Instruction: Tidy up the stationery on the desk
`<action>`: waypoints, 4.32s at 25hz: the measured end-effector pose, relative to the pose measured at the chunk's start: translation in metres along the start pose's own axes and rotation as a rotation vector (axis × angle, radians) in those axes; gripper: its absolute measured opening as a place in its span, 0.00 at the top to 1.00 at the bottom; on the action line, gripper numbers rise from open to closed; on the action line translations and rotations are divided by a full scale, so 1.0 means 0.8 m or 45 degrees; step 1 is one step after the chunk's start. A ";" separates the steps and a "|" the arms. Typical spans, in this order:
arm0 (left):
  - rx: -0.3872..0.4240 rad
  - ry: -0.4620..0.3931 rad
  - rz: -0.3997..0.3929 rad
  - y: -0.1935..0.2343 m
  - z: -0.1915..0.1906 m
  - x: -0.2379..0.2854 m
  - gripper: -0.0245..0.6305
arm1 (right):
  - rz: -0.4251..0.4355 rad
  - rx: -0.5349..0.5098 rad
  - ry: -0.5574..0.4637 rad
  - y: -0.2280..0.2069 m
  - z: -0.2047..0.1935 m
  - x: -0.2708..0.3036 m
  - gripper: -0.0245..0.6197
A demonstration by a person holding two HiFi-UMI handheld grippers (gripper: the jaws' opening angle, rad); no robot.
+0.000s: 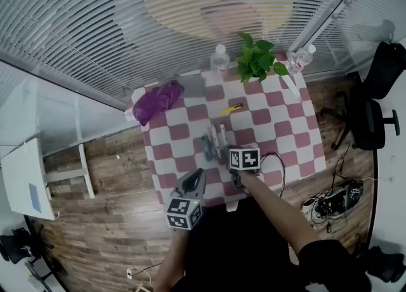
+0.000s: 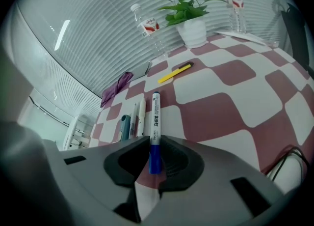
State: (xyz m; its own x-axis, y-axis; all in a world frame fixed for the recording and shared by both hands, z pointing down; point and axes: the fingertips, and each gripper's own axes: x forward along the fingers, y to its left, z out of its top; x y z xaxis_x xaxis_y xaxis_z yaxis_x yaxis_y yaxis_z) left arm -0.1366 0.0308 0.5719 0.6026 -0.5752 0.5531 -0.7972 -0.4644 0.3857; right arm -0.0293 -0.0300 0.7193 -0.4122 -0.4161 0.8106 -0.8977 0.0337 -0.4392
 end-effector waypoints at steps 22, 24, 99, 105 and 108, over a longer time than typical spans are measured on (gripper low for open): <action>-0.025 -0.024 0.006 -0.014 0.005 0.015 0.90 | 0.066 -0.298 -0.026 -0.025 0.046 -0.026 0.82; -0.027 -0.025 0.012 -0.015 0.004 0.016 0.90 | 0.043 -0.441 -0.027 -0.031 0.064 -0.027 0.82; -0.068 -0.054 0.030 0.033 -0.017 -0.055 0.90 | -0.037 -0.074 -0.054 -0.007 0.006 -0.014 0.81; -0.032 -0.027 -0.010 0.030 -0.035 -0.060 0.90 | -0.005 -0.060 -0.135 0.001 0.003 -0.048 0.81; -0.022 -0.069 0.001 0.019 -0.032 -0.067 0.90 | 0.068 -0.117 -0.170 0.012 -0.010 -0.071 0.82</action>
State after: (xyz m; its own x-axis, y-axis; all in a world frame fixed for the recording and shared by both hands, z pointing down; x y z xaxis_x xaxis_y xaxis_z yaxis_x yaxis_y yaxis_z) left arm -0.1816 0.0720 0.5673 0.6025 -0.6115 0.5129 -0.7980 -0.4523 0.3983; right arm -0.0155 0.0010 0.6720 -0.4408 -0.5283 0.7256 -0.8881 0.1396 -0.4379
